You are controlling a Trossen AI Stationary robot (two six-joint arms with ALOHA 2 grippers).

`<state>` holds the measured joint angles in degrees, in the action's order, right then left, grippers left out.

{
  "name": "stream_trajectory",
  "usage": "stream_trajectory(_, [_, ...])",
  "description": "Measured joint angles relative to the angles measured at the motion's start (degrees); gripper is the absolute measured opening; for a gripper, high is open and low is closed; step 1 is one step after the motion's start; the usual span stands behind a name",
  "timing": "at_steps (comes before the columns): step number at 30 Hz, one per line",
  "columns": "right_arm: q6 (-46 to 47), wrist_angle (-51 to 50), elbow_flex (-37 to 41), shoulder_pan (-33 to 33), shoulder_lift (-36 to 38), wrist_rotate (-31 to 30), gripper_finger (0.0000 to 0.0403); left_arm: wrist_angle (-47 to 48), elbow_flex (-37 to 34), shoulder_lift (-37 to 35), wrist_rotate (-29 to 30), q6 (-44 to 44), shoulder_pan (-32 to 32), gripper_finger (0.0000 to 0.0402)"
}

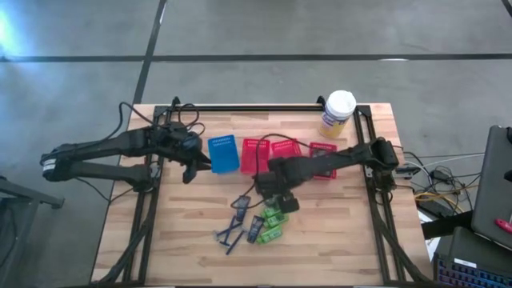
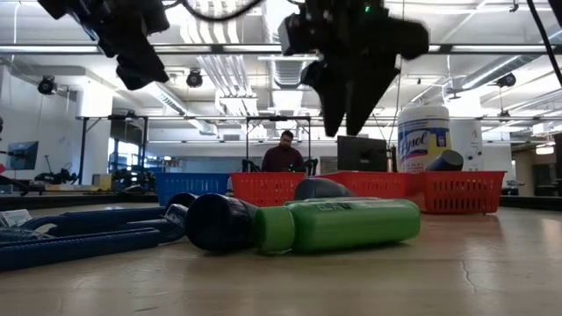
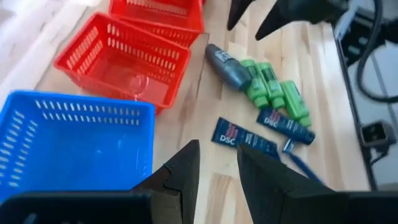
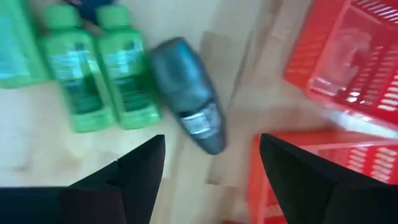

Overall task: Pick & Place Travel size toiletries
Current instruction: Put the deodorant into the right red bin

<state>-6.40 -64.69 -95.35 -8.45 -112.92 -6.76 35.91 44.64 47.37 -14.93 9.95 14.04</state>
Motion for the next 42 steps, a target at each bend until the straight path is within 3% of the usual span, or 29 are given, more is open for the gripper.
stream_trajectory(6, [-11.46, 4.71, 4.57, 1.50, -0.29, 4.53, 0.0274, -3.51, 0.00, 1.26, 4.03, 5.89, 0.00, 0.0113])
stream_trajectory(16, [-17.36, 14.72, 10.76, 1.97, -0.29, 5.50, 0.0282, -4.69, 0.00, 2.52, 7.35, 10.19, 0.00, 0.0113])
stream_trajectory(31, [-15.85, 19.41, 11.93, 2.76, -5.48, 8.17, 0.0238, -4.89, 0.00, 4.14, 7.38, 9.78, 0.00, 0.0113])
stream_trajectory(42, [-5.60, 18.72, 9.85, 5.00, -7.03, 11.47, 0.0204, -4.87, 0.00, 4.12, 7.34, 9.26, 0.00, 0.0113])
